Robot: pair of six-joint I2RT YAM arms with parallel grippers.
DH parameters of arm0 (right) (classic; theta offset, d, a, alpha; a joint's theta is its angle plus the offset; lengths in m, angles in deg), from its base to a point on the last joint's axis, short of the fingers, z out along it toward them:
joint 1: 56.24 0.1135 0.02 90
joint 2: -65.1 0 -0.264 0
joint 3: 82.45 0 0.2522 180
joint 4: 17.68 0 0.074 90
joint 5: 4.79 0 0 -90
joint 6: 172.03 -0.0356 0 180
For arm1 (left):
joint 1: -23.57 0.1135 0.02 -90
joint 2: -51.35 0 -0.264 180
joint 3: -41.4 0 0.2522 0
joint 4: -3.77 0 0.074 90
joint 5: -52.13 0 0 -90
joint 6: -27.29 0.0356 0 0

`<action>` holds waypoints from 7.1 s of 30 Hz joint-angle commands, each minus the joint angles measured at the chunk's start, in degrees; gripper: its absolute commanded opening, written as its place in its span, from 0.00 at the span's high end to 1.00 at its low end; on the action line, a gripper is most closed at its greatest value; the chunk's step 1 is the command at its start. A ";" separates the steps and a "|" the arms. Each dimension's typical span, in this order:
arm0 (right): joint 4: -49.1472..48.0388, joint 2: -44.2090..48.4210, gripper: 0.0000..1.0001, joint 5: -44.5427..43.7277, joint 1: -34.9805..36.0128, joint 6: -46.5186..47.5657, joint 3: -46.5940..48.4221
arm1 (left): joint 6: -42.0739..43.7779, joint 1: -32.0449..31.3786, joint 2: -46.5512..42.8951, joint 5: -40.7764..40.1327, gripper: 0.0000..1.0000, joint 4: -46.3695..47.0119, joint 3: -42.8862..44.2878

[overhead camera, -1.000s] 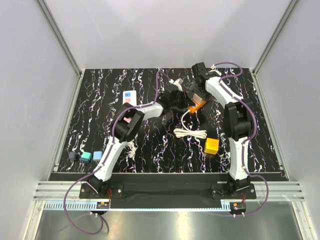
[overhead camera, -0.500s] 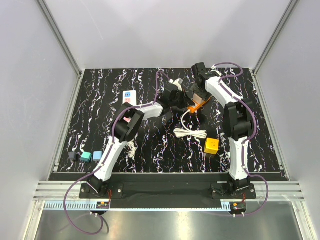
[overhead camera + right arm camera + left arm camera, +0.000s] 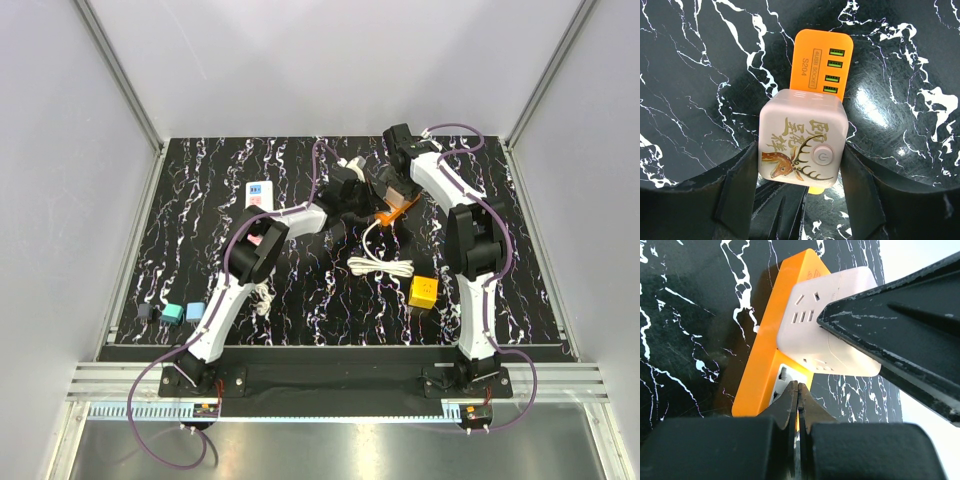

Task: Pull the plug off the socket

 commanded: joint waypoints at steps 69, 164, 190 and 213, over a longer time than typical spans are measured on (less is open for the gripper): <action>1.33 -2.02 1.00 3.39 -1.08 7.46 7.14 | 4.73 -2.56 0.76 -11.05 1.00 -11.93 3.28; -0.24 20.64 1.00 13.49 -6.53 14.58 -8.57 | 9.47 -2.38 -6.35 -2.89 1.00 -9.66 1.19; -35.98 63.10 1.00 61.74 -53.29 -16.78 -78.36 | 14.84 1.83 -28.34 1.60 1.00 -2.79 -19.22; -28.03 74.89 0.94 51.39 -57.42 -11.62 -89.37 | 12.82 3.24 -27.02 3.71 1.00 -1.30 -19.75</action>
